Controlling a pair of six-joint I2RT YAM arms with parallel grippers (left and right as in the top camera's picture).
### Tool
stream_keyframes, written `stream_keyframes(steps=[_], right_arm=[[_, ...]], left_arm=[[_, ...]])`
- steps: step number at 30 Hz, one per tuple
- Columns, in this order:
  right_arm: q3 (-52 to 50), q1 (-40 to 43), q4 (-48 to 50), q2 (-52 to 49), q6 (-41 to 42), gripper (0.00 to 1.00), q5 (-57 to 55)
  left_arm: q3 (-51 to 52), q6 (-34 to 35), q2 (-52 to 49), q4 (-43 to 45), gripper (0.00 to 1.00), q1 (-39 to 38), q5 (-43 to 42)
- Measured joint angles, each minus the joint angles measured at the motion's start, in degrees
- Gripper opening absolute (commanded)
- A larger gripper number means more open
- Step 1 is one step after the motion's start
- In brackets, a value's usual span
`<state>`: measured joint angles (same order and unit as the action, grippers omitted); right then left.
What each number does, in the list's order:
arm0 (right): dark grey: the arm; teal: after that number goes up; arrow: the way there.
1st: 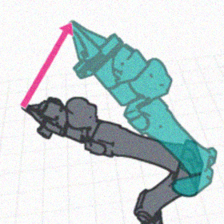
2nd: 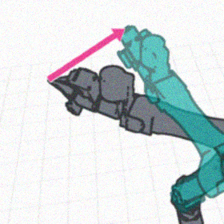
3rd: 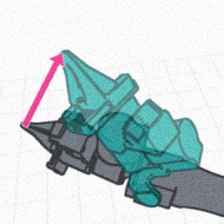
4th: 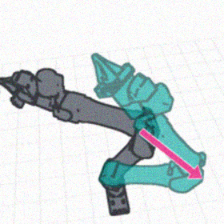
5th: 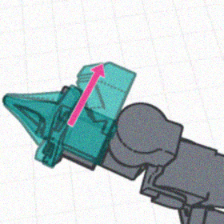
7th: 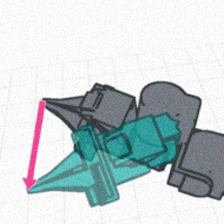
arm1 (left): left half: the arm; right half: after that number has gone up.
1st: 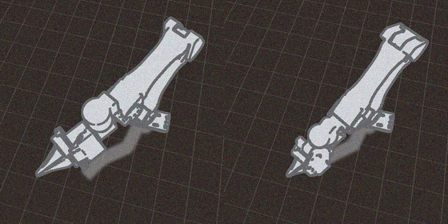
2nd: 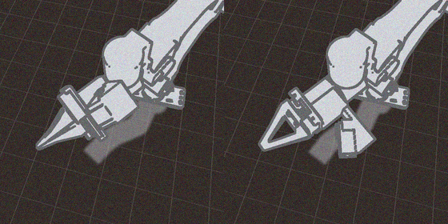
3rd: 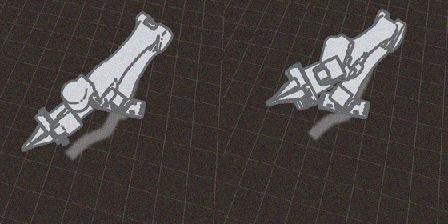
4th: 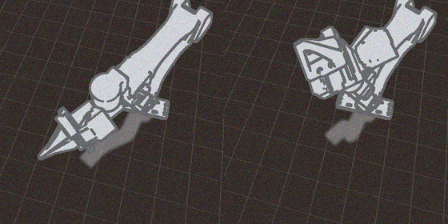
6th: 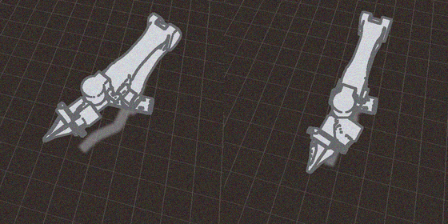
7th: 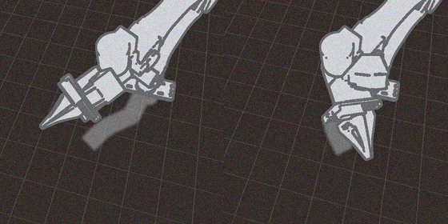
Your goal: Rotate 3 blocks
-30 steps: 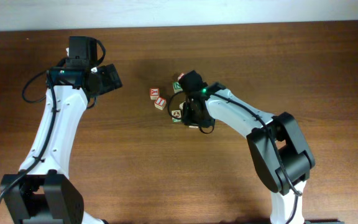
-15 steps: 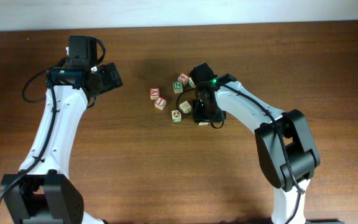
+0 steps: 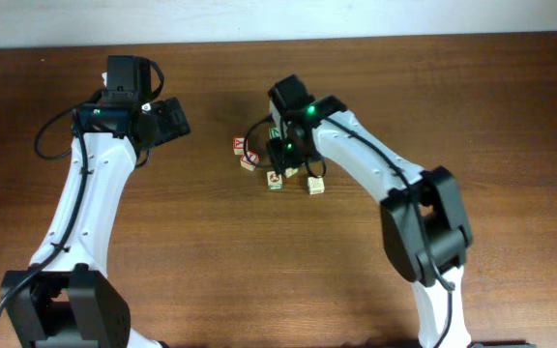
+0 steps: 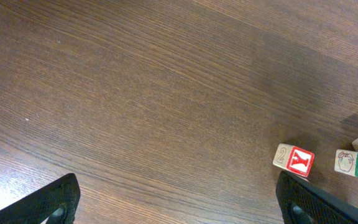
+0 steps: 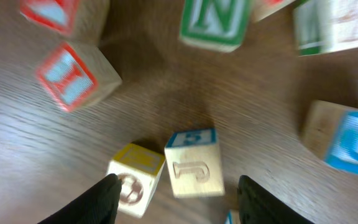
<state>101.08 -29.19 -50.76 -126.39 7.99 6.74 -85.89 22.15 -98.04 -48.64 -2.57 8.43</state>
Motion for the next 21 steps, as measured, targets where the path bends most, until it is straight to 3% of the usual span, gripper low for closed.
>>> stream_keyframes(steps=[3, 7, 17, 19, 21], right_arm=[[0.02, 0.33, 0.66, -1.33, -3.91, 0.59, 0.44], [0.02, 0.31, 1.88, -1.33, -6.88, 0.50, -0.42], [0.00, 0.39, 2.36, -2.91, -6.25, 0.37, -2.82], [0.00, 0.39, 0.81, -2.91, -4.61, 0.21, -2.82], [0.09, 0.39, -0.26, -2.84, -1.01, 0.18, -2.78]], left_arm=[[0.00, 0.00, 0.00, 0.00, 0.99, 0.00, 0.00], [0.00, 0.00, 0.00, 0.02, 0.99, 0.00, 0.00], [0.00, 0.00, 0.00, 0.02, 0.99, 0.00, 0.02], [0.00, 0.00, 0.00, 0.04, 0.99, 0.00, 0.00], [0.00, 0.00, 0.00, 0.04, 0.99, 0.00, 0.02]])
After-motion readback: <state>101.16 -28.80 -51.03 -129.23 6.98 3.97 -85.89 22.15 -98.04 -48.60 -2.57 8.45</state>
